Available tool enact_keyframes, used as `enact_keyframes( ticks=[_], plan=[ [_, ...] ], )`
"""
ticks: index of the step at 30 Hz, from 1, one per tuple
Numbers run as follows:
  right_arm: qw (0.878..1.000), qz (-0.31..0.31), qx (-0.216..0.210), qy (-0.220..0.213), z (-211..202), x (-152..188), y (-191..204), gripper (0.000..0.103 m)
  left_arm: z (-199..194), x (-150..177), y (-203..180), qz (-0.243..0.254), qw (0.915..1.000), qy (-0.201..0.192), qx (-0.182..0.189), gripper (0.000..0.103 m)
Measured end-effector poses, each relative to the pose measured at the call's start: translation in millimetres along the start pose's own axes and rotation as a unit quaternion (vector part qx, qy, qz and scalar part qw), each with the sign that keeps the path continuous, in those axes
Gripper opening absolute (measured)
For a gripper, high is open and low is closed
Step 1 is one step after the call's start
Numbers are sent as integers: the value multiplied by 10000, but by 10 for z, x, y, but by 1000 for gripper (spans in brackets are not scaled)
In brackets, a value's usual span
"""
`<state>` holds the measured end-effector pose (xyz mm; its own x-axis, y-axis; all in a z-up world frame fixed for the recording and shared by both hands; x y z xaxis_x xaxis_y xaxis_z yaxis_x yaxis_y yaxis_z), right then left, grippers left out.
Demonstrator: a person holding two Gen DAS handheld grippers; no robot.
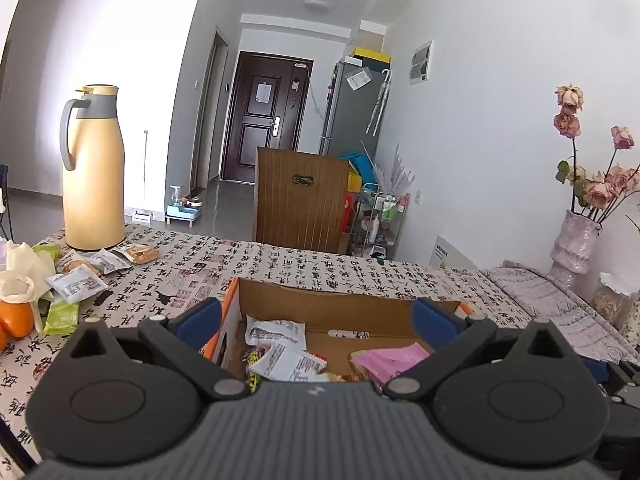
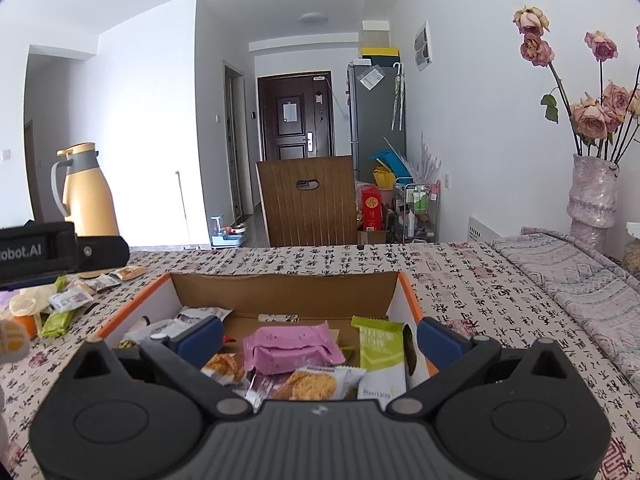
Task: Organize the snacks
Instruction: 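Move both tools back from the box toward the remaining snacks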
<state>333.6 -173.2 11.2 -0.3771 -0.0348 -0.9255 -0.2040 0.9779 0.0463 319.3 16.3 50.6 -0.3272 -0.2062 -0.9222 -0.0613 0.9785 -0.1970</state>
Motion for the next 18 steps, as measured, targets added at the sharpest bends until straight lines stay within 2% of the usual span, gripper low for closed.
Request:
enact_keyframes(
  ticks=[8, 18],
  plan=[
    [9999, -76, -49, 101, -244, 144, 30, 103, -207, 131, 46, 46, 9999, 132, 28, 103],
    [9992, -144, -55, 368, -469, 457, 13, 103, -380, 478, 126, 188, 9984, 527, 40, 103]
  ],
)
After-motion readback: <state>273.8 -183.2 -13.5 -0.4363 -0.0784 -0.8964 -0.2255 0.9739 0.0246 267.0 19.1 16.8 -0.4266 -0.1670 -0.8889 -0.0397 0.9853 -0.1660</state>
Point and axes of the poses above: each gripper's, at about its wrist camera, not at the fingertips, and z roughly the way its jaws point, y to its left, x to its underside, the point moved 9 cm from there along z, roughly the way its jaws point, and after that the axes turned 2 degrees about -z, right-handed, at the moved point
